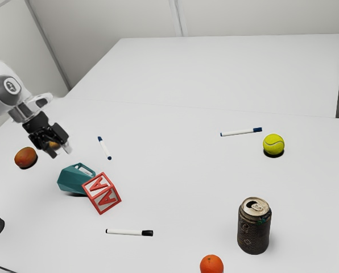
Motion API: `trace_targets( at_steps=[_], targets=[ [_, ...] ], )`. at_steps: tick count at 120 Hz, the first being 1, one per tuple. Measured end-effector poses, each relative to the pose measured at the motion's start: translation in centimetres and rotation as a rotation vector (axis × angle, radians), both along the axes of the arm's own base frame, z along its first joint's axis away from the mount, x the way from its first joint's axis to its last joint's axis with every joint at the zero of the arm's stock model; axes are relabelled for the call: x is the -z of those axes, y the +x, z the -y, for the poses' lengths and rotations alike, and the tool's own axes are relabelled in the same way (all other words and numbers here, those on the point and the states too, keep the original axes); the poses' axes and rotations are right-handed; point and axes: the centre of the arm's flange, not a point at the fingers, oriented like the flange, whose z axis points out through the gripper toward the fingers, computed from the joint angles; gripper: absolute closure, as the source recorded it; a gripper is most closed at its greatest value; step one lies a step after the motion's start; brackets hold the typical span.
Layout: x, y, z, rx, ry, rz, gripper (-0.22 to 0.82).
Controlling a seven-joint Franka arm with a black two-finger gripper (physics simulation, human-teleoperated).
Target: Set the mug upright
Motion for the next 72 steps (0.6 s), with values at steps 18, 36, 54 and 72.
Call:
trace_targets(
  at_steps=[18, 36, 54, 72],
  targets=[
    [2.8, -1.8, -4.9, -0.035, -0.04, 0.007, 0.0],
    [5.3, -1.3, -6.3, 0.001, -0.076, 0.015, 0.0],
    [7.3, -1.4, -7.4, 0.021, -0.128, 0.039, 0.0],
    [8.9, -0.7, -6.6, 0.061, -0.195, 0.071, 0.0]
  ],
)
